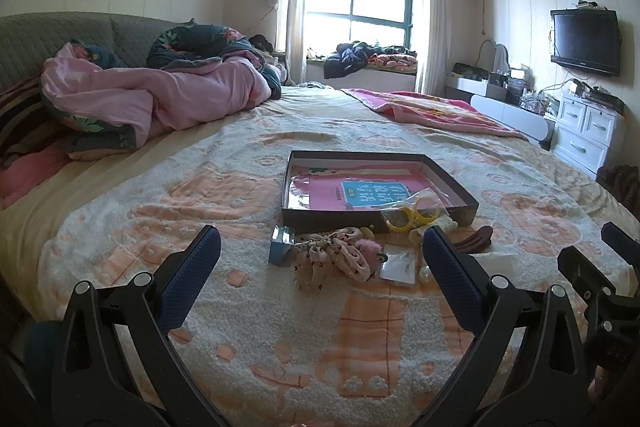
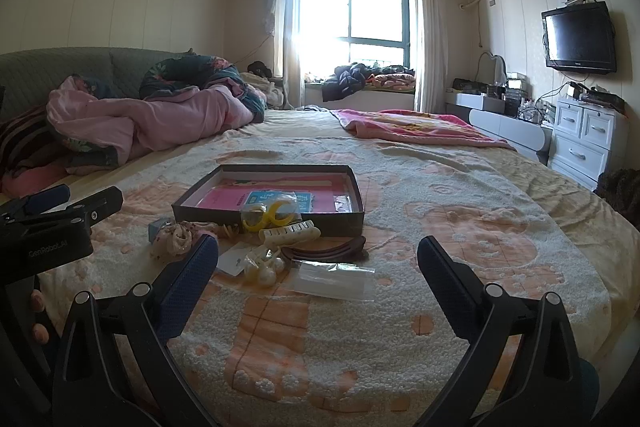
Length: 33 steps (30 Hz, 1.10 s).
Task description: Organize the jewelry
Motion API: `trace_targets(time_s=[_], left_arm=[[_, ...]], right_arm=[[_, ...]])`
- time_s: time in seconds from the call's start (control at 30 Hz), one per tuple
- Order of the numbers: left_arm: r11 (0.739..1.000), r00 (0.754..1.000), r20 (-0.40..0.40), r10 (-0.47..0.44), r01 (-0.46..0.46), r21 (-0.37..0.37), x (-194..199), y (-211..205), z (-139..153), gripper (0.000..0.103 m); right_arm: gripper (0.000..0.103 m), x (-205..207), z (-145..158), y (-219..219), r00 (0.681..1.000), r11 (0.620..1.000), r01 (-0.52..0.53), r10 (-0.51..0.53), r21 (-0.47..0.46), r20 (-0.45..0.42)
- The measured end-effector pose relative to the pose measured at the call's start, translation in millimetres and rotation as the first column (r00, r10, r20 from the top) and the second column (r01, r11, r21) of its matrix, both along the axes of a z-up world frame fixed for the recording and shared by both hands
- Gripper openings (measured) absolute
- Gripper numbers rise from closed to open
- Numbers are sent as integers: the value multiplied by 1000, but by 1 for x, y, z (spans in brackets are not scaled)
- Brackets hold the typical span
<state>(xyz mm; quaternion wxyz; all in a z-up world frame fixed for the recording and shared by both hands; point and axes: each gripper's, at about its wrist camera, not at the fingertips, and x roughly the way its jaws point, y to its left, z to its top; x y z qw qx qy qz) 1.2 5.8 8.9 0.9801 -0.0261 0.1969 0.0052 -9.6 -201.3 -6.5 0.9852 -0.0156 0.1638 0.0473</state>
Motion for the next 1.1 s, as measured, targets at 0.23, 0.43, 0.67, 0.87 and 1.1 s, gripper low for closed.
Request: trace_targets(time_s=[0.23,0.43,0.67,0.87,1.1], left_arm=[[1000,1000,2,0,0,-1,0,0,0,93],[1000,1000,3,1,-1,-4,-1,1,1,93],[1000,1000,4,6,-6,0,-1,1,1,93],[1000,1000,-7,28,-28,-14,4,8,-5,93],[998,998,-40,52,-53,-35,12,23,-14,93]], right_arm=[[97,-1,-1,1,1000,1000,-3,3,-5,2],[97,0,-2,2,1000,1000,-7,7,-7,1],[97,1,-3,2,1000,1000,-15,15,-6,-5],[97,5,-6,4,999,1000,-26,26,-7,-21],[97,19,-10,16,995,997,-79,78,-21,-63]])
